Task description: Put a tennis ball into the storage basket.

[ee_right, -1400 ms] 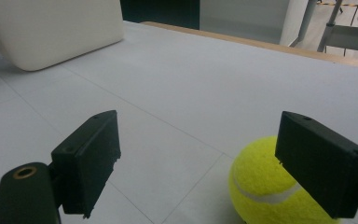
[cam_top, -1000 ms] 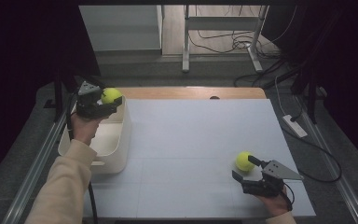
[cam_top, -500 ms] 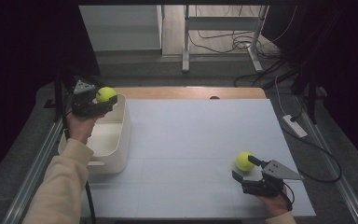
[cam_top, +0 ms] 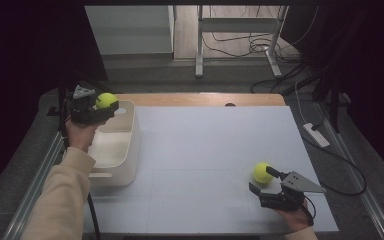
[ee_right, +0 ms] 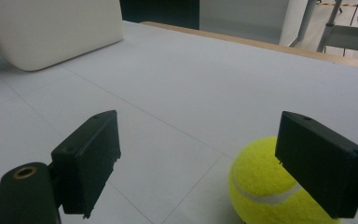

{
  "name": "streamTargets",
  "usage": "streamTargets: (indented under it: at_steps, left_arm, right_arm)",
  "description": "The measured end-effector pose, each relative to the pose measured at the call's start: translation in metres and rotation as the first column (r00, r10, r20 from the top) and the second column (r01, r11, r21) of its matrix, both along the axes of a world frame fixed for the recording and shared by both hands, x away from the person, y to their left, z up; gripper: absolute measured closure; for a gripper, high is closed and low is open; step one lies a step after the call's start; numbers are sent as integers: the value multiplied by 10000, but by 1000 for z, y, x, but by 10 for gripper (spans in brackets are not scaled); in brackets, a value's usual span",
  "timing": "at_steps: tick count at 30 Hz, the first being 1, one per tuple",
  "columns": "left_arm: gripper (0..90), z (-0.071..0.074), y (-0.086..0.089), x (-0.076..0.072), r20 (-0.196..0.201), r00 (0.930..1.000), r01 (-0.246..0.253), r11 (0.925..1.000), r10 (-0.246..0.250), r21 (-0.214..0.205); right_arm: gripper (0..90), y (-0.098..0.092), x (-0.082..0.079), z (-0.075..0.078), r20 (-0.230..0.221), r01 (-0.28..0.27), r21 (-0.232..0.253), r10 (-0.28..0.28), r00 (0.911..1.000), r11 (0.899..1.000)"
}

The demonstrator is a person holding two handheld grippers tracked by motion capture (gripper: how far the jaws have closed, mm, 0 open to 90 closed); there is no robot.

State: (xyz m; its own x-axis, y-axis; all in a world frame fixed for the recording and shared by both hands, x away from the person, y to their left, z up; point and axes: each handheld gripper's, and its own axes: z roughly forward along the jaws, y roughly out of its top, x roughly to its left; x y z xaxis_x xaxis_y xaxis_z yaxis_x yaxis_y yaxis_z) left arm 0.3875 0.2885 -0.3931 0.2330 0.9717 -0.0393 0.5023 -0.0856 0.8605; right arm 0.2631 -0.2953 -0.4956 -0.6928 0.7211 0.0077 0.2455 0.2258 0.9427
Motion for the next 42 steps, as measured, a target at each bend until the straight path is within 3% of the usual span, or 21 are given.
streamTargets:
  at_steps: [16, 27, 36, 42]
  left_arm:
    - [263, -3, 13, 3, -170, 9982, -573, 9983, 575, 141]
    - [262, -11, 17, 9, -786, 9944, -680, 9968, 712, 432]
    - [261, -19, 24, 13, -1478, 9844, -863, 9941, 952, 658]
    - [261, -23, 25, 13, -1540, 9831, -899, 9937, 993, 669]
  right_arm:
    - [137, 0, 0, 0, -9, 6, 0, -6, 10000, 10000]
    - [137, 0, 0, 0, -11, 2, -26, -2, 10000, 10000]
    - [137, 0, 0, 0, -3, 0, -33, 0, 10000, 10000]
    - [137, 0, 0, -1, -8, 7, -49, -7, 10000, 10000]
